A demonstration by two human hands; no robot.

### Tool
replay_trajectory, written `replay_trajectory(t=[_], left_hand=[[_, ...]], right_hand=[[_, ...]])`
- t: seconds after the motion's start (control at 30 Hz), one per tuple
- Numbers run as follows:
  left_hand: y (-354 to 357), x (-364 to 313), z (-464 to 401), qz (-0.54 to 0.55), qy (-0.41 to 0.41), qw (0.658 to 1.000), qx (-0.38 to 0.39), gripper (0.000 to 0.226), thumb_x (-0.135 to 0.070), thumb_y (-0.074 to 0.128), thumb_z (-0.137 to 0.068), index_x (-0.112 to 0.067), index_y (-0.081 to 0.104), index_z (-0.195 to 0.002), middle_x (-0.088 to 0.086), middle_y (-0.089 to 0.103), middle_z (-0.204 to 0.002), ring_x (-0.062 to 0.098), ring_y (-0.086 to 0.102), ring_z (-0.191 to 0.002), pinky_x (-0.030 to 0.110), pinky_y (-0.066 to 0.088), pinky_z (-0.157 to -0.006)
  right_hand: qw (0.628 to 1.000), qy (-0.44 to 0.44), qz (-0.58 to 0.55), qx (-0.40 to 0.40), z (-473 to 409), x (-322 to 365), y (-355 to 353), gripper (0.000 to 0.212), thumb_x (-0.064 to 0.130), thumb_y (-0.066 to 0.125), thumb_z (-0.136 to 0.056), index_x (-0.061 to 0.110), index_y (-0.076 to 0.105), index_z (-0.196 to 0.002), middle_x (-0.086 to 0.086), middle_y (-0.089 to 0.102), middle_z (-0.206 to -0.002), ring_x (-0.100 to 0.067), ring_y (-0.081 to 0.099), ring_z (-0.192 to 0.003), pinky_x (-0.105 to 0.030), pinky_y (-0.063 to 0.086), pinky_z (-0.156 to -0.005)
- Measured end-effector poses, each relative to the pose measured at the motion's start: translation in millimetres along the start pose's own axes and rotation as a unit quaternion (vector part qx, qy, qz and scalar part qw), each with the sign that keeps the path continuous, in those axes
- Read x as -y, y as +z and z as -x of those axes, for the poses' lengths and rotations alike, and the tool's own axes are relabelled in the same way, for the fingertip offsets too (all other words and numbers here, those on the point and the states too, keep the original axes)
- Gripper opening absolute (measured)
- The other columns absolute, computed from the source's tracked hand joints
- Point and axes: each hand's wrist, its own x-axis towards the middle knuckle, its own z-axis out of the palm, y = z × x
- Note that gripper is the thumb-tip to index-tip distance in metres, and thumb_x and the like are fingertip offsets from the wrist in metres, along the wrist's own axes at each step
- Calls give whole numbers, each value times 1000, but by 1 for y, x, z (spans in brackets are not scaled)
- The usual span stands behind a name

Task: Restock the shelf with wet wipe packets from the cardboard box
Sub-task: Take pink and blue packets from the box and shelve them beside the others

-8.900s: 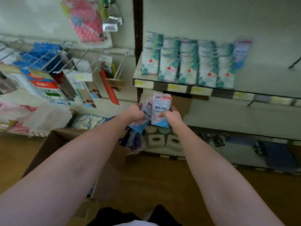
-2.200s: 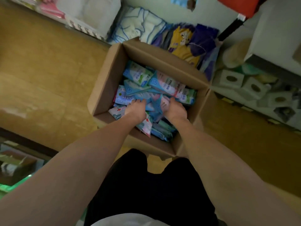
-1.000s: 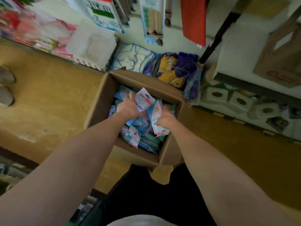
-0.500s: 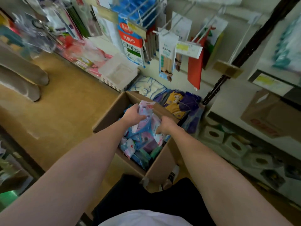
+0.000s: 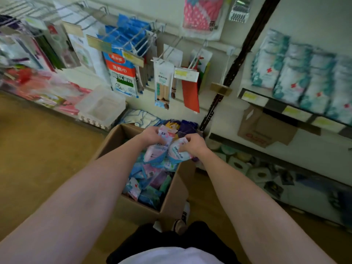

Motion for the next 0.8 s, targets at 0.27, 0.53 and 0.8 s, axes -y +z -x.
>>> replay_trajectory(t=[0.27, 0.53, 0.8], left_hand=[[31, -74, 15, -54, 77, 994, 58, 31, -12, 76, -82, -15, 59, -107, 5, 55, -102, 18, 53, -77, 27, 43, -60], [85, -195, 50, -82, 162, 976, 116, 19, -7, 77, -80, -15, 62, -87, 6, 66, -93, 24, 64, -92, 35, 55, -67], [146, -325, 90, -126, 246, 951, 136, 43, -7, 77, -79, -12, 59, -118, 7, 71, -95, 22, 70, -84, 35, 58, -60]], right_hand=[[997, 48, -32, -45, 60, -48, -63, 25, 10, 67, -91, 18, 61, -114, -4, 63, -110, -28, 63, -104, -40, 60, -68], [989, 69, -37, -123, 138, -108, -160, 26, 13, 66, -92, 22, 55, -114, 3, 62, -102, -21, 62, -96, -28, 48, -58], [983, 91, -30, -155, 201, -173, -256, 22, 16, 65, -94, 20, 57, -113, -2, 68, -105, -21, 69, -93, -40, 62, -72]])
